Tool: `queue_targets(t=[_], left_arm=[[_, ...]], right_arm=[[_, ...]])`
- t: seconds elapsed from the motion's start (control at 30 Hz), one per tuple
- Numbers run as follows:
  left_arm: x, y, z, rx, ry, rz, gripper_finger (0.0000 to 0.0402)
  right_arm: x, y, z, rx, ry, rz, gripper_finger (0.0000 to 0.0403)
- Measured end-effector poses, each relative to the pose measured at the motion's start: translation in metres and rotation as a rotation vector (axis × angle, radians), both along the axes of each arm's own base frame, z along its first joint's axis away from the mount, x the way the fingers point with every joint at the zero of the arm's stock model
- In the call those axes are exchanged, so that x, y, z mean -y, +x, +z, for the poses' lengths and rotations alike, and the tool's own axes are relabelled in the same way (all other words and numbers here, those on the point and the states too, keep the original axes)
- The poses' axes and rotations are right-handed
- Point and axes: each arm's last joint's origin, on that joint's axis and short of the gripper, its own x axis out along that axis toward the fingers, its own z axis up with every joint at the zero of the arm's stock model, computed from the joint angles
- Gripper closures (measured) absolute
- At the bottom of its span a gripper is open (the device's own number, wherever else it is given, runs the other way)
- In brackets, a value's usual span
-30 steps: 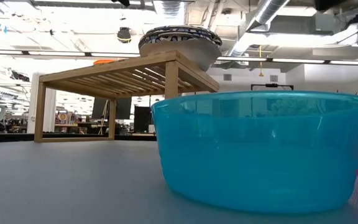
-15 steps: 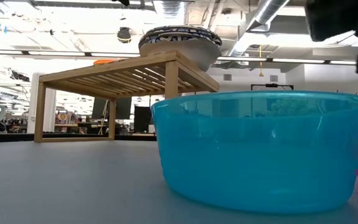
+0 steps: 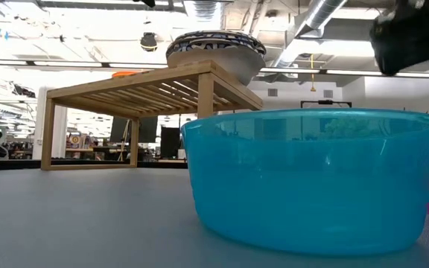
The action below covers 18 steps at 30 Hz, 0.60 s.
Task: Place and stack bowls onto a shelf
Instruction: Stack the pink bowl on top of the orange bowl on the shelf
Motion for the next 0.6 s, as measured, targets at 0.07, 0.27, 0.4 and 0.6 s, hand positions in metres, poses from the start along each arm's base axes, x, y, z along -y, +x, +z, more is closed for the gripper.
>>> queue_targets(t=[0.07, 0.27, 0.4, 0.6], left_arm=[[0.000, 0.000, 0.000, 0.000, -0.005, 0.006, 0.0219], [0.000, 0.000, 0.000, 0.000, -0.005, 0.006, 0.0219], [0.000, 0.000, 0.000, 0.002, -0.001, 0.002, 0.0219], [0.001, 0.002, 0.001, 0.016, 0.025, -0.038, 0.0219]], right_arm=[[0.000, 0.000, -0.005, -0.022, -0.008, 0.003, 0.0242], [0.002, 0.001, -0.010, -0.084, 0.019, 0.011, 0.0330], [0.009, -0.001, 0.003, -0.085, 0.023, -0.022, 0.0382], [0.030, -0.008, 0.050, -0.089, -0.001, -0.051, 0.0380]])
